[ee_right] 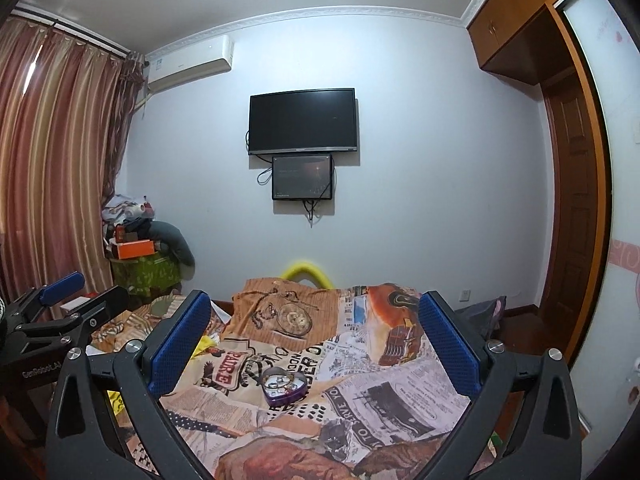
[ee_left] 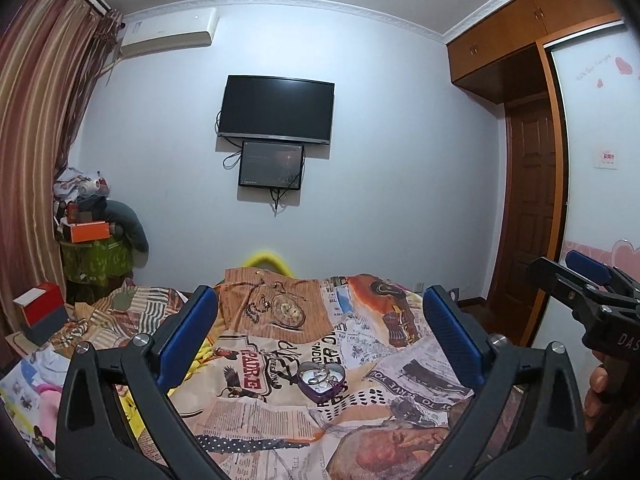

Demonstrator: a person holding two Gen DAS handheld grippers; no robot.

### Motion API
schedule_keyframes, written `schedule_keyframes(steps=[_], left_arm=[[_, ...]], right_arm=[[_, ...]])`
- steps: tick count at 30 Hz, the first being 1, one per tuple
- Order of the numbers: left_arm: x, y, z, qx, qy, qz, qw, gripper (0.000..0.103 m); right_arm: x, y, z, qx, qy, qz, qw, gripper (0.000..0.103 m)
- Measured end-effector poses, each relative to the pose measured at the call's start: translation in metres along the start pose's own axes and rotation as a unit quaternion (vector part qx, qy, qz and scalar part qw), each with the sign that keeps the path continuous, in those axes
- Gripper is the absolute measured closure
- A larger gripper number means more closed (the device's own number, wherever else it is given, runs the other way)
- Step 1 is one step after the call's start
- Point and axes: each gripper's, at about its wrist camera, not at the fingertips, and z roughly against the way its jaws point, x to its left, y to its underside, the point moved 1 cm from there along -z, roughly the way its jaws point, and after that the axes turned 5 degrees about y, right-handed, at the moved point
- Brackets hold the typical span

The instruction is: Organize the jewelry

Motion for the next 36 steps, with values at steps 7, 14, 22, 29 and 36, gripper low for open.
schedule_keyframes(steps=[7, 14, 22, 29, 36], left_arm=[[-0.0011, 0.0009, -0.0009, 0.002, 0.000, -0.002, 1.0000, 0.000], [-0.0010, 0.0030, -0.0025, 0.006, 0.000, -0.002, 1.0000, 0.000], [-0.0010, 0.0034, -0.0021, 0.007, 0.001, 0.000, 1.0000, 0.000], [-0.0010, 0.0036, -0.0028, 0.007, 0.003, -0.002, 1.0000, 0.000], [-0.0013, 0.0036, -0.0056, 0.009, 0.009, 0.002, 0.9999, 0.000]], right_arm=[[0.0020, 0.0038, 0.0060, -0.001, -0.002, 0.007, 1.000, 0.000], [0.0050, 0.0043, 0.0071, 0.004, -0.007, 0.012, 1.000, 0.000], [0.0041, 0.0019, 0.0069, 0.007, -0.008, 0.015, 1.000, 0.000], [0.0052, -0.0005, 0.0079, 0.009, -0.009, 0.013, 1.000, 0.000], [0.0051, 0.0000, 0.0079, 0.009, -0.010, 0.012, 1.000, 0.000]])
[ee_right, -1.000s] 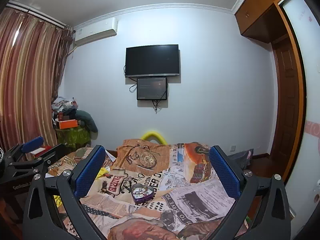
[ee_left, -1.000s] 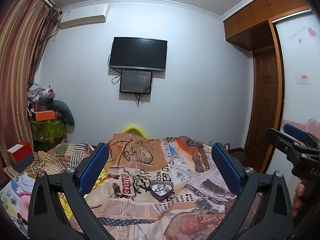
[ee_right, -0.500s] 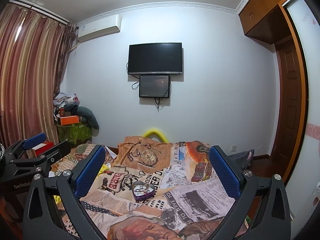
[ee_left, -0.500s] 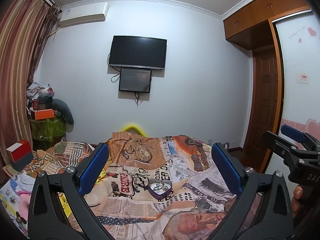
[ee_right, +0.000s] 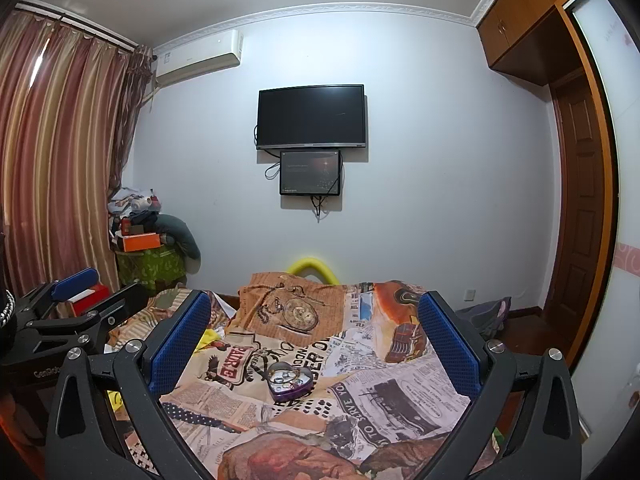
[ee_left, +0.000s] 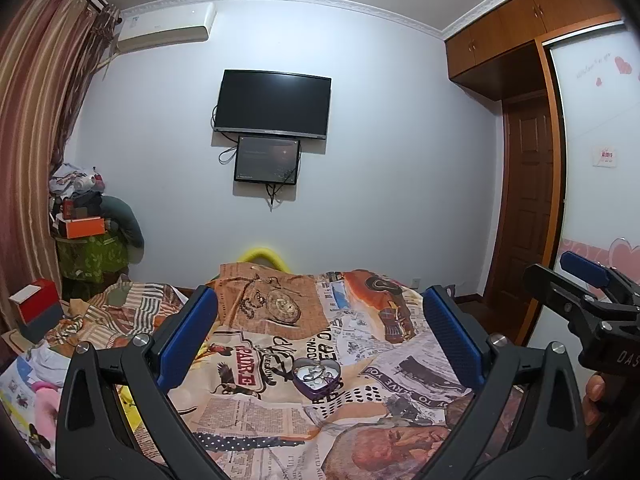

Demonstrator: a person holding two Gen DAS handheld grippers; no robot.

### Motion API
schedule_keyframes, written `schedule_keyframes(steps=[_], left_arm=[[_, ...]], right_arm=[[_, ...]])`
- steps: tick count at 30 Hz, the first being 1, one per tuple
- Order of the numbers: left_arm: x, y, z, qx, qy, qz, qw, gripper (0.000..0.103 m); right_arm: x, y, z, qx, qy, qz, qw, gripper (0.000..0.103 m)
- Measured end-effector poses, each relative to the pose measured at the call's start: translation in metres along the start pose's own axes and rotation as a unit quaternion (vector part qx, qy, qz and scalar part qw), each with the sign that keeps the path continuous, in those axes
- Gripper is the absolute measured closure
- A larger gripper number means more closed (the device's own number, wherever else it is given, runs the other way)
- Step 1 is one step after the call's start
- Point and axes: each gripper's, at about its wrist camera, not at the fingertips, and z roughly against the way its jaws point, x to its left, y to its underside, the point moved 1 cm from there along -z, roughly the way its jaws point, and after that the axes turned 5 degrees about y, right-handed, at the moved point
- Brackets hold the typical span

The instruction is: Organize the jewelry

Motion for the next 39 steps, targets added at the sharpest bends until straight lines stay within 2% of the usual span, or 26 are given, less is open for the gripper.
schedule_keyframes(steps=[17, 39], left_arm=[[-0.002, 0.000, -0.007, 0.006, 0.019, -0.003, 0.9998, 0.000], [-0.006, 0.009, -0.029, 0.025, 0.024, -0.002, 0.9994, 0.000]], right_arm=[[-0.005, -0.001, -0.001, 0.009, -0.001, -0.013, 1.000, 0.000], [-0.016, 0.008, -0.014, 0.025, -0.003, -0.032, 0.999, 0.000]])
